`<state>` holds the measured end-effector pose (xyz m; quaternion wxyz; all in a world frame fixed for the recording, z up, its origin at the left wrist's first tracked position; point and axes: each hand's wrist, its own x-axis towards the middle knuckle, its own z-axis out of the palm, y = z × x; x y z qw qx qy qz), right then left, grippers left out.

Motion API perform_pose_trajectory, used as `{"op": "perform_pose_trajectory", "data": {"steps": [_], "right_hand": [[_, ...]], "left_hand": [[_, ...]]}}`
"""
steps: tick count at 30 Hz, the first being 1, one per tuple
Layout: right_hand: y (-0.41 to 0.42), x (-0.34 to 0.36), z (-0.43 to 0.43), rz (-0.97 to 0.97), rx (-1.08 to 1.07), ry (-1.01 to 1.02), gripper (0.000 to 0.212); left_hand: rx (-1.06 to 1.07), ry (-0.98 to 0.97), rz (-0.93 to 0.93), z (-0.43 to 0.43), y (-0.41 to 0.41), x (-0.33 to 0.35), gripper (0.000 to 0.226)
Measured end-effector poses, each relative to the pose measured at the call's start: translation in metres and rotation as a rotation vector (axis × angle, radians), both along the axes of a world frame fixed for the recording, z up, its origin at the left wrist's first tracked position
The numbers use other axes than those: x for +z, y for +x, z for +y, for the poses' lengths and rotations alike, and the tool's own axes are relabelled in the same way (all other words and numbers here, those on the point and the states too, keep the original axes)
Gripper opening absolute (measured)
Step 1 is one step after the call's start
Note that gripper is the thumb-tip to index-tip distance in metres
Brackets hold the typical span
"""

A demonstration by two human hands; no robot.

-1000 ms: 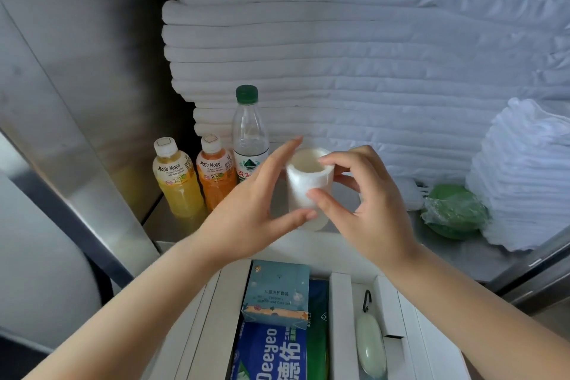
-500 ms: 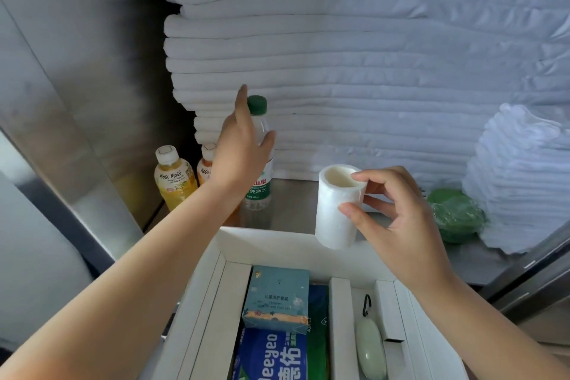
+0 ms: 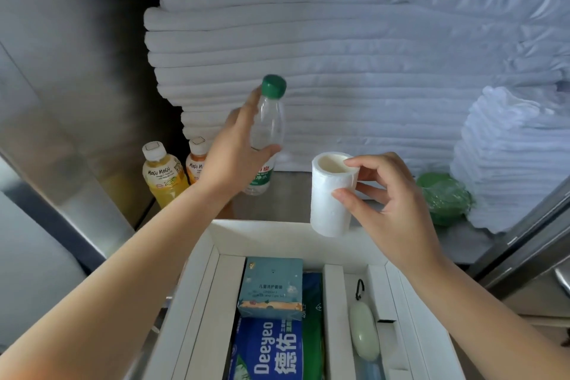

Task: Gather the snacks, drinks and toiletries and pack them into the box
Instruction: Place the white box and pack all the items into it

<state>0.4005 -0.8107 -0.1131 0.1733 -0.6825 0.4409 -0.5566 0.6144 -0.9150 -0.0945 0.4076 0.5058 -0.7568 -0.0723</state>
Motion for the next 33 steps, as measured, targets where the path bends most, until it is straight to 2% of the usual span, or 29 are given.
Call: {"op": "perform_pose_trajectory", "data": {"steps": [3,5,8,11,14,17,22,33], "right_hand": [[-0.005,0.002,0.003,0.023,-0.006,-0.004,0.032],[-0.01,0.001,0.007,0.044,-0.012,-0.007,0.032],[-0.018,0.0,0.014,0.047,-0.014,0.003,0.032],[-0.027,0.0,0.024,0.034,-0.008,0.044,0.031],[-0.034,-0.002,0.035,0.02,0.014,0.099,0.03],[-0.038,-0.004,0.048,-0.009,0.048,0.184,0.03],[-0.044,-0.004,0.062,0.064,0.036,0.245,0.031],[-0.051,-0.003,0.067,0.061,0.011,0.28,0.034]], "left_hand": [[-0.04,-0.125,-0.01,0.024,0.006,0.031,0.092],[-0.107,-0.144,0.051,0.045,0.013,0.046,0.091],[-0.215,-0.078,0.149,0.079,0.025,0.051,0.082],[-0.364,0.003,0.143,0.108,0.027,0.045,0.073],[-0.469,0.038,0.073,0.121,0.029,0.036,0.072],[-0.478,0.048,-0.06,0.126,0.032,0.025,0.075],[-0.508,0.029,-0.291,0.125,0.032,0.011,0.075],[-0.554,0.165,-0.437,0.116,0.022,-0.001,0.079]]}}
